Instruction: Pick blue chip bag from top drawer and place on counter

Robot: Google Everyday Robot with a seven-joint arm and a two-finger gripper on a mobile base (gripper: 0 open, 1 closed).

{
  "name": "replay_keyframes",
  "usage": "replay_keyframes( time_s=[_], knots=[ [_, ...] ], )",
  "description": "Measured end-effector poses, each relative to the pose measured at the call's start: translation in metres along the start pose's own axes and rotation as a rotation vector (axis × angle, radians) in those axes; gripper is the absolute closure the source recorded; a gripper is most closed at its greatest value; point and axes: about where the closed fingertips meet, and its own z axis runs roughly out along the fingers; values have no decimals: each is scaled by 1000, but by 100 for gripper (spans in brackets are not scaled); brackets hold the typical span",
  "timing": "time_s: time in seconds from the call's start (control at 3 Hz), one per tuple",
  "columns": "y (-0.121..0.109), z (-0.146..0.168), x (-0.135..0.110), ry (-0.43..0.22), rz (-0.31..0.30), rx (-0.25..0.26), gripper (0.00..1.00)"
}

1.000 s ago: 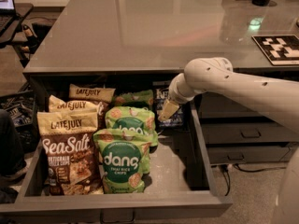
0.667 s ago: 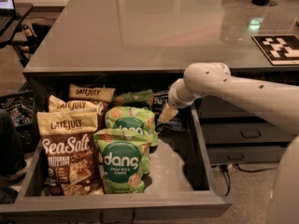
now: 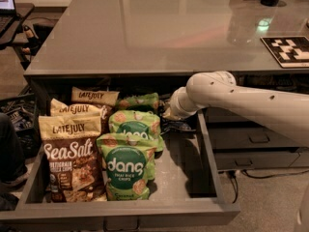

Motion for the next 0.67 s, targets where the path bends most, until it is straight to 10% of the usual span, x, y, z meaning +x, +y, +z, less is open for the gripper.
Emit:
replay_keyframes(
  time_s=[0.67],
  knots=[
    [19, -20, -17, -41, -67, 37, 100]
  ],
)
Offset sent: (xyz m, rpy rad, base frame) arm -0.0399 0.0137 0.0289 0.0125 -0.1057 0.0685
